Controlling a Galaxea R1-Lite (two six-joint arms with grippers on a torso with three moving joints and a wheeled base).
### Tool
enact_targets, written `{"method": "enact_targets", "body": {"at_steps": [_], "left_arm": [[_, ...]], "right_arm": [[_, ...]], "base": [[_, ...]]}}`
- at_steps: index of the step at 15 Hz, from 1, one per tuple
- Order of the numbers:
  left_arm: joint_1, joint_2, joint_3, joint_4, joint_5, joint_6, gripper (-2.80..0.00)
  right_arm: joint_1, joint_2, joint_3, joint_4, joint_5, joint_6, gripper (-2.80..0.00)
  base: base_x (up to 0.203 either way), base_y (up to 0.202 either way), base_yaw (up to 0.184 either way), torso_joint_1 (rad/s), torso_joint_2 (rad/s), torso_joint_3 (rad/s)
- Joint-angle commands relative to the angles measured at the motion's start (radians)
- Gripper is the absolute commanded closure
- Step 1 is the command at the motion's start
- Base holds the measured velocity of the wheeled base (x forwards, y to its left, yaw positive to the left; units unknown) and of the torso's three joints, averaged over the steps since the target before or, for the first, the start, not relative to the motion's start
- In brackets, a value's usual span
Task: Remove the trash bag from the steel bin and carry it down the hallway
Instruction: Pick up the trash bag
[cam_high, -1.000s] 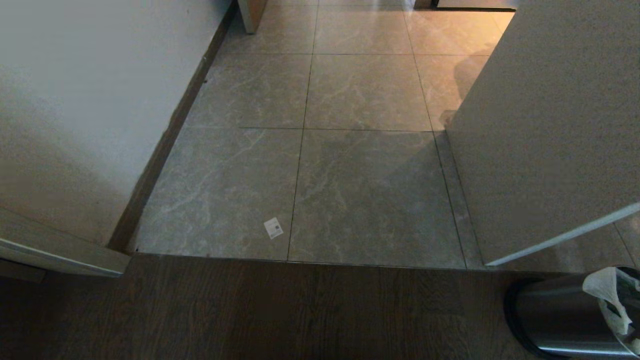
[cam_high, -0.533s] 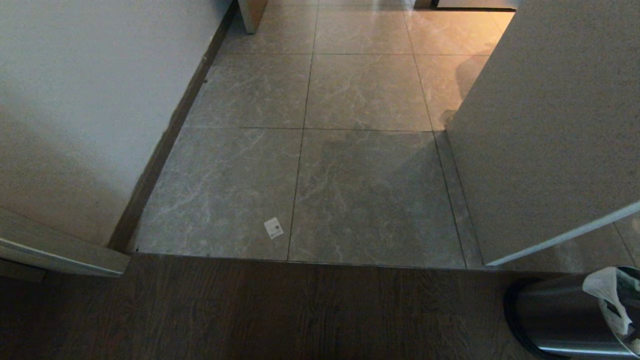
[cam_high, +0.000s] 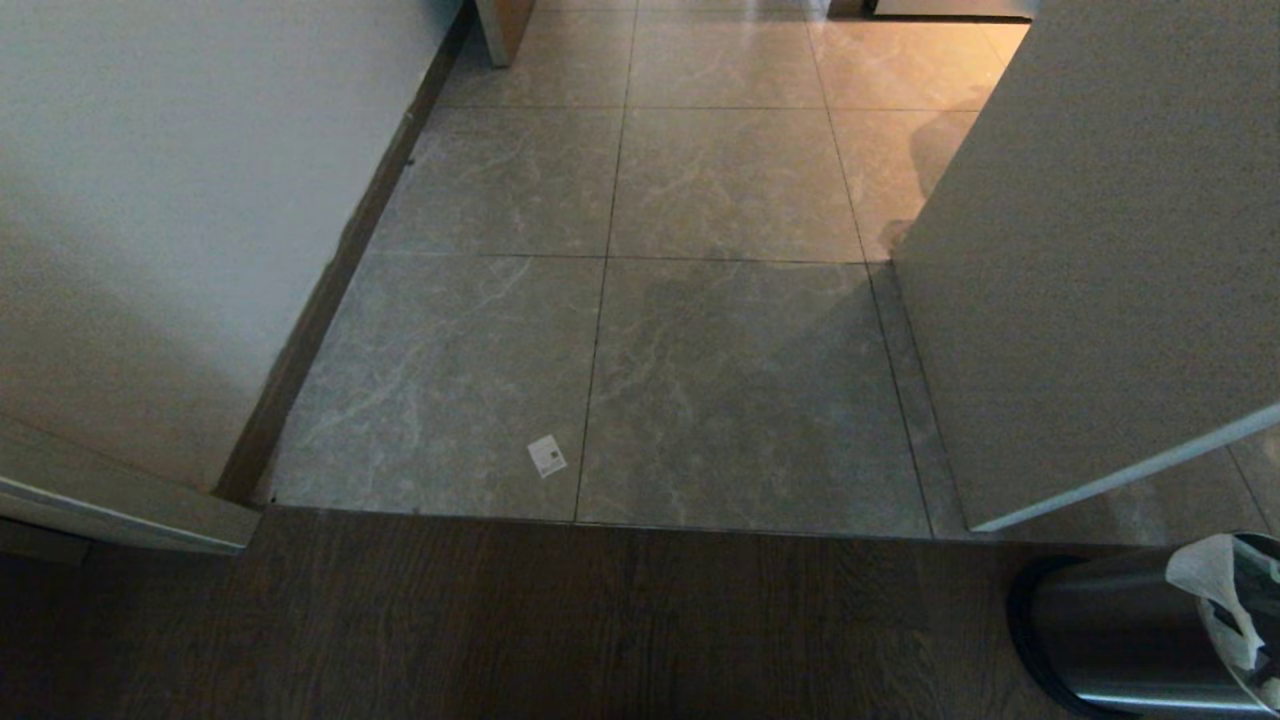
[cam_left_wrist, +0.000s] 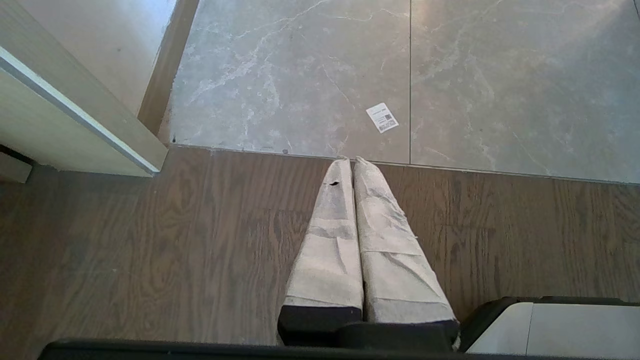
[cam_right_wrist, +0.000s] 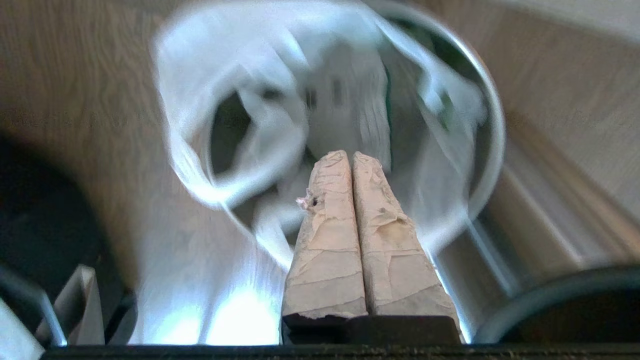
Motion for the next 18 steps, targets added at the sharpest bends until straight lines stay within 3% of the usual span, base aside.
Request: {"method": "enact_targets", "body": {"at_steps": [1, 10, 15, 18], "left_arm": [[0.000, 0.000, 0.000, 0.000, 0.000, 0.000, 0.00], [0.000, 0.000, 0.000, 0.000, 0.000, 0.000, 0.00], [0.000, 0.000, 0.000, -0.001, 0.000, 0.000, 0.00], [0.000, 0.000, 0.000, 0.000, 0.000, 0.000, 0.00]], "right_arm": [[0.052, -0.032, 0.085, -0.074, -0.010, 0.022, -2.80], [0.105, -0.073, 0.277, -0.085, -0.014, 0.040, -2.80], [0.126, -0.028, 0.352, -0.257, -0.014, 0.050, -2.80], [0.125, -0.006, 0.333, -0.266, -0.014, 0.079, -2.80]], "base": [[0.000, 0.000, 0.000, 0.000, 0.00, 0.000], [0.000, 0.000, 0.000, 0.000, 0.00, 0.000], [0.000, 0.000, 0.000, 0.000, 0.00, 0.000], [0.000, 0.000, 0.000, 0.000, 0.00, 0.000]]}}
